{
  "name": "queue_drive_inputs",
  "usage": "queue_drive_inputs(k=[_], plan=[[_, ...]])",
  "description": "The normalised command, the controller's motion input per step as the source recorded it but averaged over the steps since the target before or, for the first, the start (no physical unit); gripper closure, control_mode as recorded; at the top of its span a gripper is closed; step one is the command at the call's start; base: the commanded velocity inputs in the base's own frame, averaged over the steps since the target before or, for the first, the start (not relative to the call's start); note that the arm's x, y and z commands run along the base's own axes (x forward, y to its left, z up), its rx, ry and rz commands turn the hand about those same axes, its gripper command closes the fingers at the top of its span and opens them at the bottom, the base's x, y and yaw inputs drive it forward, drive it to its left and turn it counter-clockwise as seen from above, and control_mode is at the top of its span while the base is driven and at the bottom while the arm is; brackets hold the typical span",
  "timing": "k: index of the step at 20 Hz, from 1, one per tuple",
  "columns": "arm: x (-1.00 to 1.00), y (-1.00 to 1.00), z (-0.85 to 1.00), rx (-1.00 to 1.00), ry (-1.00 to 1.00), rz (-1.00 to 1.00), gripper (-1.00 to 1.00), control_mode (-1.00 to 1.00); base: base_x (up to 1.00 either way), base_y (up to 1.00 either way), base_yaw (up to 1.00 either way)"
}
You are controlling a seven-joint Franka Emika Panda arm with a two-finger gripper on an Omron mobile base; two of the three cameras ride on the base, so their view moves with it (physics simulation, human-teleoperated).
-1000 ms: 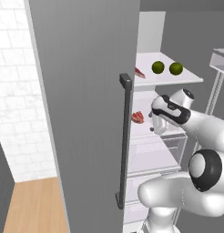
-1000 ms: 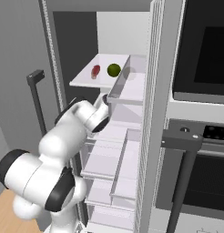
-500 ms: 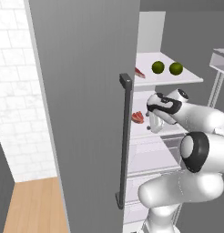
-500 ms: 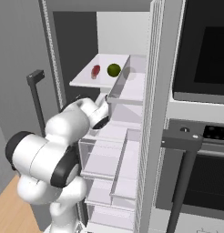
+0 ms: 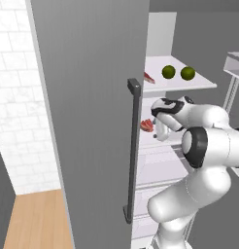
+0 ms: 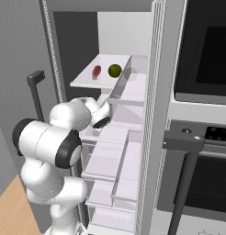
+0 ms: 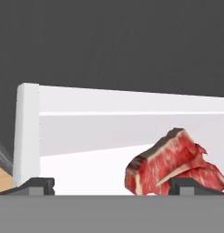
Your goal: Place one lime and one steak in each tupperware on the nearby counter, to pack two identical lunches.
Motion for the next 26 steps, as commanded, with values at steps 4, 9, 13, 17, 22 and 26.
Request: queue_drive_inputs(k=[4, 9, 13, 17, 22, 26], plan=[[0.46, 0.00, -0.17, 0.00, 0.00, 0.00, -1.00, -1.00, 0.00, 0.00, 0.00], [0.48, 0.00, -0.22, 0.00, 0.00, 0.00, -1.00, -1.00, 0.00, 0.00, 0.00], [0.42, 0.00, -0.37, 0.00, 0.00, 0.00, -1.00, -1.00, 0.00, 0.00, 0.00], [0.46, 0.01, -0.40, 0.00, -0.01, 0.00, -1.00, -1.00, 0.00, 0.00, 0.00], [0.41, 0.14, -0.24, 0.00, -0.04, 0.00, 1.00, -1.00, 0.00, 0.00, 0.00], [0.17, 0.39, -0.22, -0.05, -0.14, 0.03, 1.00, -1.00, 0.00, 0.00, 0.00]])
